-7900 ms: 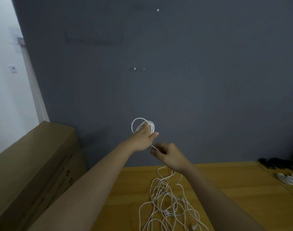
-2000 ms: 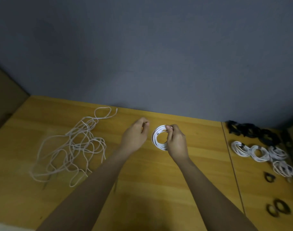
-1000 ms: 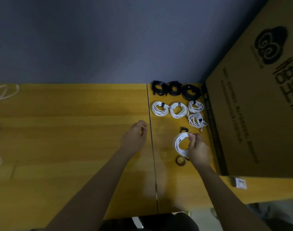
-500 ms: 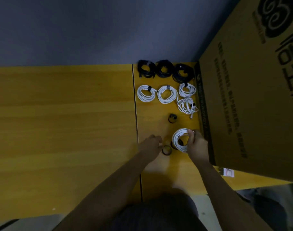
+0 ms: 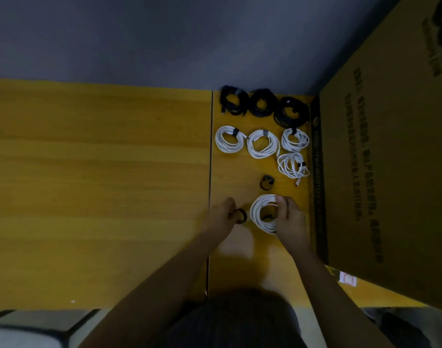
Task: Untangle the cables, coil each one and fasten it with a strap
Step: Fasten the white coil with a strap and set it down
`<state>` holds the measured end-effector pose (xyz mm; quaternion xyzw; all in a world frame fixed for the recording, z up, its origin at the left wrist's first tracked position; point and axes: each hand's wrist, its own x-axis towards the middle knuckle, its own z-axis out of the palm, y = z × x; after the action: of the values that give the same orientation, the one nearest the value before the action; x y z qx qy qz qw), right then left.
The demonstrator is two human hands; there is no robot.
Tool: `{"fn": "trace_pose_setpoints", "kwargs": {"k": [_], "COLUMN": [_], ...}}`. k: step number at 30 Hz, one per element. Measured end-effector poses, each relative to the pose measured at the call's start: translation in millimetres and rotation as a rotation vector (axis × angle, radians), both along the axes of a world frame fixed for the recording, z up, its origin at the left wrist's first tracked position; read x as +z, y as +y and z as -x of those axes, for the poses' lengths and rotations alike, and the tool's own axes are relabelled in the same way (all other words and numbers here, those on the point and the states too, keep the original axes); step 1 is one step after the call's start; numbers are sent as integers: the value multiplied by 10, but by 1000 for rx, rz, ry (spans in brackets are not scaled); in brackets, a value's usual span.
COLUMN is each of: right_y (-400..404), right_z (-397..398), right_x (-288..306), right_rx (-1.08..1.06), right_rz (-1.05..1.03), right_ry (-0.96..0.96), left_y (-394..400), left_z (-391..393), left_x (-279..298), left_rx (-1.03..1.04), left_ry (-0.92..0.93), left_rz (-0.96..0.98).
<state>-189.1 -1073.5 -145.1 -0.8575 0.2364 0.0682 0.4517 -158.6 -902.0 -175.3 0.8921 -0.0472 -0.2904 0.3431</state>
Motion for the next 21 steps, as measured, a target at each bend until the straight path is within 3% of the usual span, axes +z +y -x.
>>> {"fn": "trace_pose_setpoints", "kwargs": {"k": [6,10,21], "right_y": [331,665,1460], "right_z": [-237,-368,-452], "right_x": [36,164,513], "right_rx": [101,239,301], "right_rz": [-233,-304,-578], "right_ry": [101,66,84], "left_y": [453,685,1376], "left_z": [-125,-122,-59], "left_x": [335,497,858], "left_rx": [329,447,481], "left_ry": [-21,-29,-144], "left_rz": [203,315,185]}}
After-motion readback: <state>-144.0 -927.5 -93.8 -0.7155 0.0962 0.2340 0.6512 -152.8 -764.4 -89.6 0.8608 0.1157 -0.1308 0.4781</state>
